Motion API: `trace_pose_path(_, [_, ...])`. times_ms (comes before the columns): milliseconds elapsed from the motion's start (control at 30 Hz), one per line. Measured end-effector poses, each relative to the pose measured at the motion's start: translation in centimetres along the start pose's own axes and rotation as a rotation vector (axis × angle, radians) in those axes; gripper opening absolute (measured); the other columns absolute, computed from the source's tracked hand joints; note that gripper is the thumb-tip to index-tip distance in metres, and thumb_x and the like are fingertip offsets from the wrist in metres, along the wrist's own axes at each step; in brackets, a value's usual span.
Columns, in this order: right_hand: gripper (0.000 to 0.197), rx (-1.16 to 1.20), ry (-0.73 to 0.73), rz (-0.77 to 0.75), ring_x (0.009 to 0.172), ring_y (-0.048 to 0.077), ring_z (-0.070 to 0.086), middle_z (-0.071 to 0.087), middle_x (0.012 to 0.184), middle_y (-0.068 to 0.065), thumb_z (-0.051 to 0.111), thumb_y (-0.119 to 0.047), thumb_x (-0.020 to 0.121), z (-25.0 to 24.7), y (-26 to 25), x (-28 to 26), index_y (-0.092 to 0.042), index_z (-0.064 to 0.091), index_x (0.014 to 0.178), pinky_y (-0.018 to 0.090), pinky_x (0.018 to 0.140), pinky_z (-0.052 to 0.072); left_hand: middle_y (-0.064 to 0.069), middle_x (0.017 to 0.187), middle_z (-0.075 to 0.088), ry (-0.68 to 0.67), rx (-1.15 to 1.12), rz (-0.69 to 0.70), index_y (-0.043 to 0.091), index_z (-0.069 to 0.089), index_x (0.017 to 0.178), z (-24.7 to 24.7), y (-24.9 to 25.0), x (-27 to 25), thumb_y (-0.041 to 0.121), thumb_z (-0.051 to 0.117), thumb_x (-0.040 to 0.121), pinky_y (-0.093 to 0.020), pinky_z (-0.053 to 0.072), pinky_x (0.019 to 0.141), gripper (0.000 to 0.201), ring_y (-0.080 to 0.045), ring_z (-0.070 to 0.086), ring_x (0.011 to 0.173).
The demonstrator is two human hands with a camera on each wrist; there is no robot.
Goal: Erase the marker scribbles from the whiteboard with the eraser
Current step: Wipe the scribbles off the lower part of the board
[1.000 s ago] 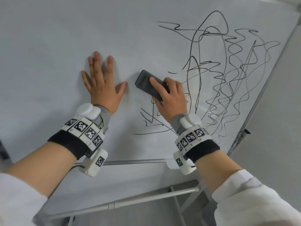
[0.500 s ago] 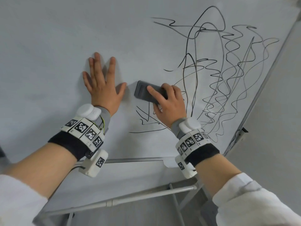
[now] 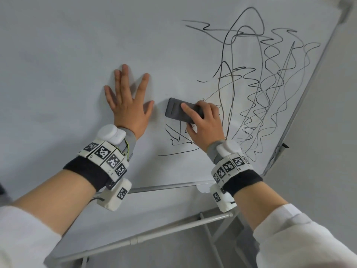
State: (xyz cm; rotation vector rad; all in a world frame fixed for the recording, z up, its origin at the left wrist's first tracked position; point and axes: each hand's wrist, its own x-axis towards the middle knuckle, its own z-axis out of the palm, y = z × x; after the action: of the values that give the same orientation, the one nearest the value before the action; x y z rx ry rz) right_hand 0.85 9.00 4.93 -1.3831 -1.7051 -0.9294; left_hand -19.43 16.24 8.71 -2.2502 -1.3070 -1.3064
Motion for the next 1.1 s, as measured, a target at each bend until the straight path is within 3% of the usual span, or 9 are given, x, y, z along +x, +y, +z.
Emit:
trace_pose_path(200, [0.058,-0.009,0.089,0.107,0.102,0.031,0.037,0.053,0.116,0.018,0.065,-0.007,0.079,-0.4,-0.2,2.2,-0.029,0.044,0.128,0.042,0.084,0.045,-0.019,0.154,0.005,0.006,-0.020,0.030,0.029,0.029,0.144,0.1,-0.2,-0.4,0.026,0.056,0.088,-0.055,-0.003,0.109,0.062,-0.035,0.000,0.141])
trace_pose_path(400, [0.061,-0.032,0.016,0.028,0.099,0.032,0.038,0.052,0.115,0.016,0.064,-0.001,0.076,1.1,-1.4,-1.9,-0.029,0.046,0.127,0.042,0.085,0.044,-0.019,0.154,0.005,-0.015,-0.019,0.045,0.029,0.029,0.144,0.6,-0.5,-1.0,0.024,0.056,0.088,-0.055,-0.002,0.110,0.062,-0.036,0.001,0.141])
trace_pose_path(500, [0.057,0.002,0.025,-0.020,0.100,0.032,0.038,0.052,0.115,0.016,0.059,-0.004,0.078,0.7,-0.9,-1.3,-0.028,0.047,0.128,0.041,0.087,0.043,-0.020,0.154,0.006,-0.003,-0.008,0.044,0.028,0.028,0.144,0.9,-0.4,-1.2,0.024,0.056,0.088,-0.055,-0.002,0.110,0.062,-0.037,0.001,0.141])
trace_pose_path(667, [0.053,0.058,0.052,0.046,0.101,0.032,0.039,0.052,0.115,0.017,0.058,-0.008,0.082,0.6,-0.2,0.2,-0.027,0.048,0.130,0.039,0.085,0.043,-0.021,0.153,0.007,0.018,-0.008,0.019,0.028,0.027,0.144,1.3,-0.1,-1.4,0.023,0.052,0.089,-0.055,-0.001,0.110,0.061,-0.037,0.002,0.141])
trace_pose_path(800, [0.059,0.047,0.005,-0.058,0.097,0.032,0.038,0.040,0.117,0.009,0.061,-0.005,0.078,2.0,-0.5,-2.6,-0.030,0.045,0.129,0.040,0.084,0.044,-0.021,0.153,0.008,0.024,-0.009,-0.001,0.028,0.027,0.145,1.7,0.3,-1.7,0.022,0.051,0.088,-0.056,0.001,0.110,0.062,-0.038,0.003,0.141])
trace_pose_path(933, [0.058,0.049,-0.051,-0.130,0.094,0.032,0.039,0.042,0.114,0.008,0.060,-0.004,0.078,2.5,-0.3,-4.4,-0.031,0.047,0.128,0.041,0.078,0.045,-0.021,0.153,0.007,0.003,-0.004,0.006,0.027,0.026,0.145,2.4,0.4,-2.8,0.020,0.049,0.089,-0.055,0.000,0.110,0.061,-0.037,0.003,0.141])
trace_pose_path(1100, [0.058,0.055,0.049,-0.059,0.098,0.032,0.040,0.048,0.114,0.013,0.058,-0.005,0.077,1.6,0.5,-1.5,-0.029,0.047,0.128,0.039,0.084,0.043,-0.020,0.153,0.006,0.001,-0.022,-0.006,0.026,0.025,0.146,2.9,0.6,-3.7,0.014,0.045,0.091,-0.053,-0.002,0.110,0.059,-0.036,0.001,0.141])
